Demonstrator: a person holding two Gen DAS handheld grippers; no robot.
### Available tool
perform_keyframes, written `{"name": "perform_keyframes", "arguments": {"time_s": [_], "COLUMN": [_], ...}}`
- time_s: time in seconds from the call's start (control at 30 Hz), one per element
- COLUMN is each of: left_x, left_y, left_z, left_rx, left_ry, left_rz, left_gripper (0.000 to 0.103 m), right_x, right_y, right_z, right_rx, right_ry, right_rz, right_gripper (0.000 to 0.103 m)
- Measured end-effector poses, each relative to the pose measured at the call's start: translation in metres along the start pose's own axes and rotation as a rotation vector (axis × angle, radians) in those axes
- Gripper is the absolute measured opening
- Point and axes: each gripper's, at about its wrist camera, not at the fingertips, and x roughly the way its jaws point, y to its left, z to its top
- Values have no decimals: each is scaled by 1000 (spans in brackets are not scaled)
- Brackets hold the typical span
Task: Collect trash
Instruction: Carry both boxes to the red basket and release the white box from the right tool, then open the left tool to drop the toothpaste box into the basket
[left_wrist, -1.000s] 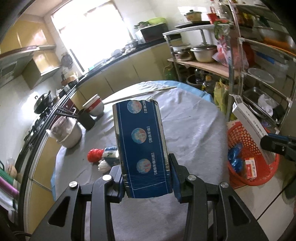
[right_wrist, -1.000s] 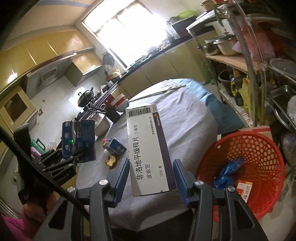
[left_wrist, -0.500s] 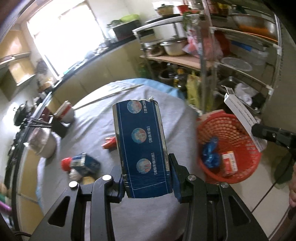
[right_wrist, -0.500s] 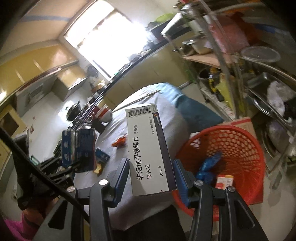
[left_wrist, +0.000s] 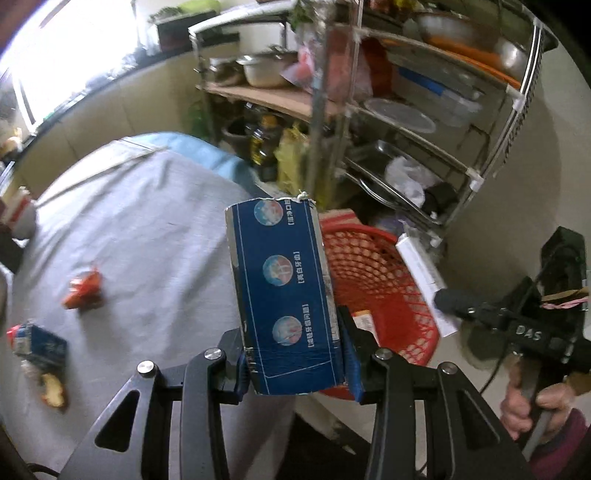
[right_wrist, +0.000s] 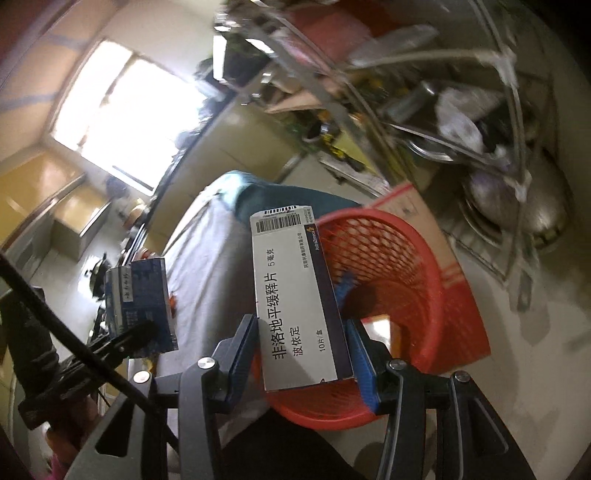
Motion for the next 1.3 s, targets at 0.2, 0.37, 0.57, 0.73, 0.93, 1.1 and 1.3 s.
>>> {"name": "perform_keyframes", "arguments": {"time_s": [0.2,0.37,0.57,0.73,0.93,1.1,1.3], "left_x": [28,9,-27,-61,-101,-134,-152], "left_y": [-17,-2,31,59,92,118,147], "left_z": [2,-6,-21,-35,-56,-78,-102], "left_rx": [28,13,-33,-74,-120,-172,-252], "left_ry": [64,37,-2,-36,-95,-130,-143], "left_rz": [-22,-10,125,255,415,506,555], "left_gripper": [59,59,63,64,66,67,67], "right_x": [12,0,-12,-8,1,13,29], "right_y": [-16,-9,31,84,150,202,255], "right_z": [1,2,0,-4,-13,-25,-47], "right_rx": [95,68,-49,-173,-282,-365,-473], "right_ry": [29,-13,-59,-50,-29,1,37], "right_rz": [-22,-25,17,49,114,162,201], "right_gripper": [58,61,61,61,61,61,61]}}
